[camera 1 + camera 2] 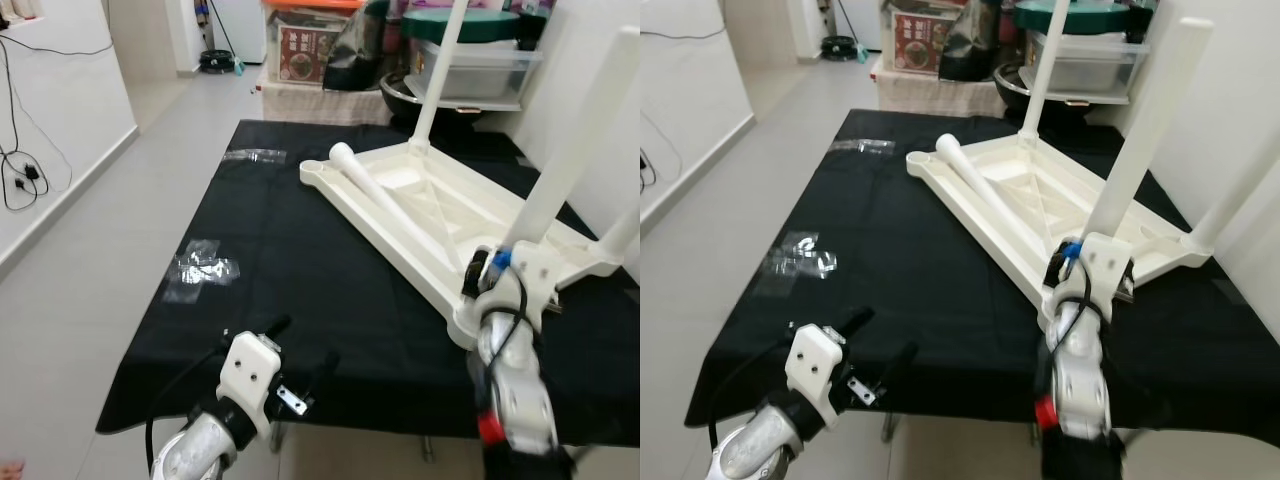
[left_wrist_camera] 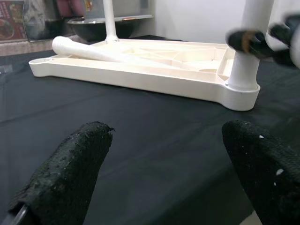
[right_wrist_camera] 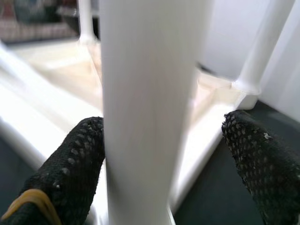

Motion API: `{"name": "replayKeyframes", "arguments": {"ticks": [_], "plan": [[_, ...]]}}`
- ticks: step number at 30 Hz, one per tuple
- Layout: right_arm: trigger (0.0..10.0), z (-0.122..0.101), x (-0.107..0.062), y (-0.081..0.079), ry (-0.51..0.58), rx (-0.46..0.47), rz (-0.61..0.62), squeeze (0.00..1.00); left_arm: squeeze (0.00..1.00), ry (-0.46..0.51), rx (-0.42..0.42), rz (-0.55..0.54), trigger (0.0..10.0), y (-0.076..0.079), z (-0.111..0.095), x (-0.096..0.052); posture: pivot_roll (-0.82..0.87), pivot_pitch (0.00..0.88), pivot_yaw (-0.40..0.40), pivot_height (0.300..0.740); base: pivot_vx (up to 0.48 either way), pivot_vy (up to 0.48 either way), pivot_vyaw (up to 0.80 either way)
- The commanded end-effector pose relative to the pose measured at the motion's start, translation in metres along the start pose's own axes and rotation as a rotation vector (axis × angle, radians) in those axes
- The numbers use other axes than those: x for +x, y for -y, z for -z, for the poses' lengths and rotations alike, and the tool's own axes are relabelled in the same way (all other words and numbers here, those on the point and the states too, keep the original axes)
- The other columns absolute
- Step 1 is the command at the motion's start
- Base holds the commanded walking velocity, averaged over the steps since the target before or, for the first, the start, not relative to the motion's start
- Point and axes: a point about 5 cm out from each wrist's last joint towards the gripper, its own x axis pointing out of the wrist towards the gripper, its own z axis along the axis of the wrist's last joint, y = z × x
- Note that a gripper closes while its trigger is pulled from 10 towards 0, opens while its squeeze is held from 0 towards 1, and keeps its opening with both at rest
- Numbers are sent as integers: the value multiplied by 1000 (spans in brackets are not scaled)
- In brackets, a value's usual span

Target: Building children table

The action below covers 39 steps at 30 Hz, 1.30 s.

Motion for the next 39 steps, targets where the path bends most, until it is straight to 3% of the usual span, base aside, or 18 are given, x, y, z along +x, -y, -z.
{"name": "replayKeyframes", "arguments": {"ticks": [1, 4, 8, 9, 10, 12, 17, 20, 22, 26, 28, 31, 32, 34, 35, 36, 38, 39], "plan": [[10000, -3, -3, 7, 20, -20, -6, 0, 0, -25, -6, 0, 10000, 1, 4, -1, 85, 0, -74, 740, 0, 0, 0], [10000, 1, -13, 20, 12, -27, -9, 0, 0, -27, -7, 0, 10000, 0, 4, -1, 73, 0, -62, 740, 0, 0, 0], [10000, -2, -23, 18, 33, -35, -71, 0, 0, -32, -11, 5, 10000, 0, 6, 0, 65, 0, -56, 740, 0, 0, 0], [10000, -5, -29, 7, 58, -37, -172, 0, 0, -34, -13, 7, 10000, -1, 6, 0, 61, 0, -54, 740, 0, 0, 0], [10000, -5, -29, 7, 58, -37, -172, 0, 0, -34, -13, 7, 10000, -1, 6, 0, 61, 0, -54, 740, 0, 0, 0], [10000, -8, -45, -20, 70, -28, -376, 0, 0, -36, -14, 8, 10000, -1, 6, 1, 64, 0, -61, 740, 0, 0, 0], [10000, -13, -57, -38, 95, -15, -481, 0, 0, -36, -13, 6, 10000, -3, 6, 0, 75, 0, -68, 740, 0, 0, 0], [10000, -27, -70, -65, 124, 56, -718, 0, 0, -34, -14, 2, 10000, -1, 6, 0, 74, 0, -70, 740, 0, 0, 0], [10000, -31, -71, -73, 132, 72, -773, 0, 0, -34, -15, 3, 10000, 0, 6, 1, 75, 0, -70, 740, 0, 0, 0], [10000, -43, -51, -91, 150, 72, -813, 0, 0, -27, -24, -1, 10000, 0, 4, 1, 81, 0, -78, 740, 0, 0, 0], [10000, -43, -51, -91, 150, 72, -813, 0, 0, -27, -24, -1, 10000, 0, 4, 1, 81, 0, -78, 740, 0, 0, 0], [10000, -43, -28, -108, 121, 18, -818, 0, 0, -18, -9, -13, 10000, -4, 1, 1, 97, 0, -95, 740, 0, 0, 0], [10000, -41, -12, -117, 77, -23, -814, 0, 0, -15, 2, -26, 10000, -7, -1, 0, 102, 0, -99, 740, 0, 0, 0], [10000, -41, -12, -117, 77, -23, -814, 0, 0, -15, 2, -26, 10000, -7, -1, 0, 102, 0, -99, 740, 0, 0, 0], [10000, -39, 3, -125, 41, -67, -799, 0, 0, -9, 7, -42, 10000, -9, -2, 0, 107, 0, -114, 740, 0, 0, 0], [10000, -39, 3, -125, 41, -67, -799, 0, 0, -9, 7, -42, 10000, -9, -2, 0, 107, 0, -114, 740, 0, 0, 0], [10000, -38, 41, -142, -75, -193, -721, 0, 0, -7, -8, -50, 10000, 1, -5, -5, 128, 26, -151, 740, 0, 0, 0], [10000, -41, 49, -145, -105, -236, -698, 0, 0, -6, -13, -48, 10000, 6, -7, -7, 130, 32, -153, 740, 0, 0, 0]]}}
